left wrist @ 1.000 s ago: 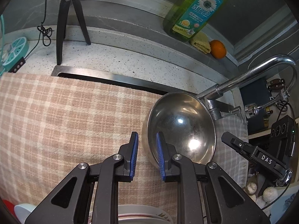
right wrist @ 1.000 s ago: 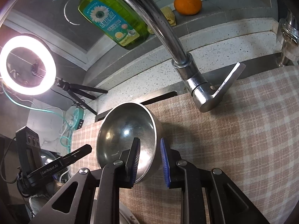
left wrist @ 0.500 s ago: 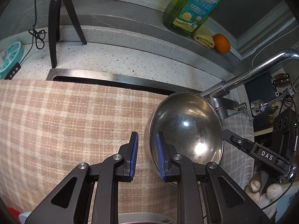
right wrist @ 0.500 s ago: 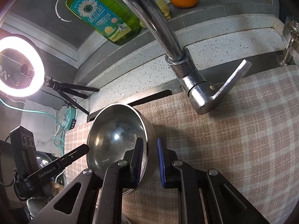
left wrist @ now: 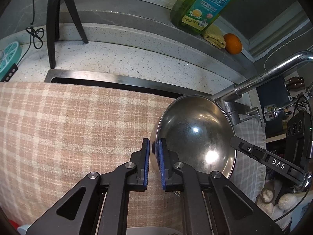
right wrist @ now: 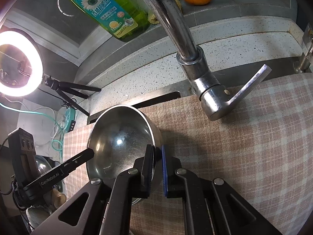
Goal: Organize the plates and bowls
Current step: 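Close both grippers on the steel bowl rim, then lift and carry the steel bowl toward the red-sided steel bowl with both grippers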
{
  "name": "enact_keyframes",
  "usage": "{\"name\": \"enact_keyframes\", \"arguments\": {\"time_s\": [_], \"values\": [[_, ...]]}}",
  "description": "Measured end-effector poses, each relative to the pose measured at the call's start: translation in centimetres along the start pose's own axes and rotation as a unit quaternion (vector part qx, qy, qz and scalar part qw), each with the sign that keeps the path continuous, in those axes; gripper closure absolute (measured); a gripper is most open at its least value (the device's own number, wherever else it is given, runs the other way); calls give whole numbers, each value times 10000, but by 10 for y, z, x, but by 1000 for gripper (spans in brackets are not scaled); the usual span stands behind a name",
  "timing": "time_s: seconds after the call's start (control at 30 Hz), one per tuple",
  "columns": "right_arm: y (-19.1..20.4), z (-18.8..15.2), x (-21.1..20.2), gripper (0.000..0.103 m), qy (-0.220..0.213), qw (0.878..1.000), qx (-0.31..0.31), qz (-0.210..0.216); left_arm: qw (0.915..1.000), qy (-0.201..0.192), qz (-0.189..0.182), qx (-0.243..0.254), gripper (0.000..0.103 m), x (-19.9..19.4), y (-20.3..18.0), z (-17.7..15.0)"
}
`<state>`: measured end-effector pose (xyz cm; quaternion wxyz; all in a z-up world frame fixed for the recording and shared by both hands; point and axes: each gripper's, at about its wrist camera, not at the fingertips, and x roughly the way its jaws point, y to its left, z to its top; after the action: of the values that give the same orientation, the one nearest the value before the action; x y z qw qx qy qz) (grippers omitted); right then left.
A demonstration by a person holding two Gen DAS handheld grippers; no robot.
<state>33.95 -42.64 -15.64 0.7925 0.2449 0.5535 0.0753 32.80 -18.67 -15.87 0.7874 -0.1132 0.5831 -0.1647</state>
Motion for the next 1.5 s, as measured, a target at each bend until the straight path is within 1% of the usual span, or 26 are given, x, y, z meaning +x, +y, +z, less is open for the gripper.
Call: {"name": "enact_keyframes", "arguments": {"time_s": [0.27, 0.6, 0.8, 0.97, 1.5], "values": [[1, -1, 0, 95, 13, 10000, -24, -79, 10000, -1, 13, -8, 97, -1, -2, -3], [2, -10, -13, 95, 13, 9999, -63, -83, 10000, 12, -14, 18, 97, -10, -4, -20], [2, -22, -28, 95, -10, 9998, -138, -115, 9999, 84, -20, 137, 97, -15, -10, -35], [-6, -36, -37, 95, 22, 9998, -125, -141, 9996, 155, -65, 222, 97, -18, -17, -50], [-26, -73, -55, 95, 90, 9998, 8, -168, 9985, 355, -137, 399, 97, -19, -30, -88]]}}
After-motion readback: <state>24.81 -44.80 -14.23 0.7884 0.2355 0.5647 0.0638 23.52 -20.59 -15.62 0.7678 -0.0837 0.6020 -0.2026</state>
